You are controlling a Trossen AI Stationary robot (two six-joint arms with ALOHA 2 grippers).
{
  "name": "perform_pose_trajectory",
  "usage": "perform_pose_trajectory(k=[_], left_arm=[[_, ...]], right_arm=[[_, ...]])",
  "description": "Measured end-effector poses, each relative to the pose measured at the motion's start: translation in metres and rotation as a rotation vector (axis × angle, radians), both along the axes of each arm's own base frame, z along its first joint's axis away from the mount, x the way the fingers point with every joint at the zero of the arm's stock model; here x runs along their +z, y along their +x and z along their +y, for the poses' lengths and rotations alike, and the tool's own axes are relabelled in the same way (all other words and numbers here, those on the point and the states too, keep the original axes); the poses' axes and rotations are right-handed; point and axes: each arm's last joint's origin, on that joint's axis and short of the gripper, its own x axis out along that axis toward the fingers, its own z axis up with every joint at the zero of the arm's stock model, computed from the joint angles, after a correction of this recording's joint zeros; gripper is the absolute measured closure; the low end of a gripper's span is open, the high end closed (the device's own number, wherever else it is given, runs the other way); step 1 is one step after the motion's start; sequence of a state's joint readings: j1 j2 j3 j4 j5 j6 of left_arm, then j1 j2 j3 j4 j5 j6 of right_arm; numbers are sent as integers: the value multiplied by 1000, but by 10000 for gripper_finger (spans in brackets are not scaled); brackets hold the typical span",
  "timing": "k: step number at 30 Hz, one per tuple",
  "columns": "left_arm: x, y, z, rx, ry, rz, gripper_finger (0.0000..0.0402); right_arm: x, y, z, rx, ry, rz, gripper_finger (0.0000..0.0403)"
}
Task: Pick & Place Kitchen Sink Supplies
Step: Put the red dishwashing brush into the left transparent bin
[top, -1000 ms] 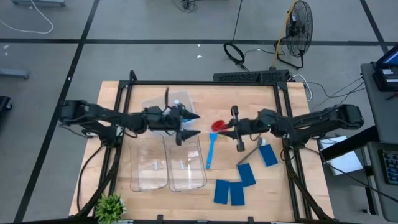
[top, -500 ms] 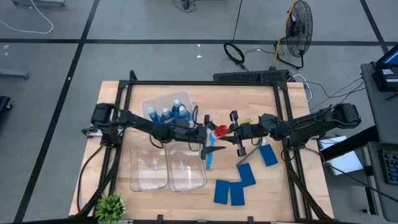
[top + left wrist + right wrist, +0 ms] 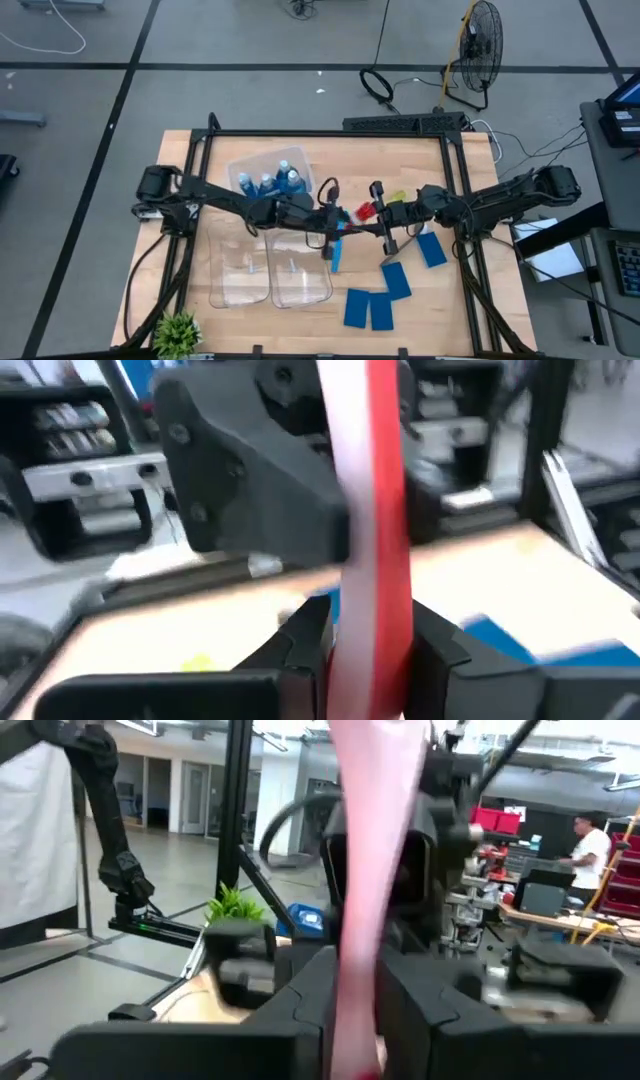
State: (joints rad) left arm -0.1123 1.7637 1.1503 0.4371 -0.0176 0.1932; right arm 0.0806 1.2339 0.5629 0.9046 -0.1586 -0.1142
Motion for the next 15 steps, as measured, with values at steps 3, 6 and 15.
perform_pose_trajectory(k=[3,6,15], left_arm=[[12,-17,-7,48,-12,97,324],[23,-37,-17,172,24,185,324],[31,-127,-55,631,-361,496,324]], right_arm=[[-1,0,0,-2,-2,5,327],[1,-1,0,-2,-2,3,309],[8,-14,-1,-2,-11,51,262]])
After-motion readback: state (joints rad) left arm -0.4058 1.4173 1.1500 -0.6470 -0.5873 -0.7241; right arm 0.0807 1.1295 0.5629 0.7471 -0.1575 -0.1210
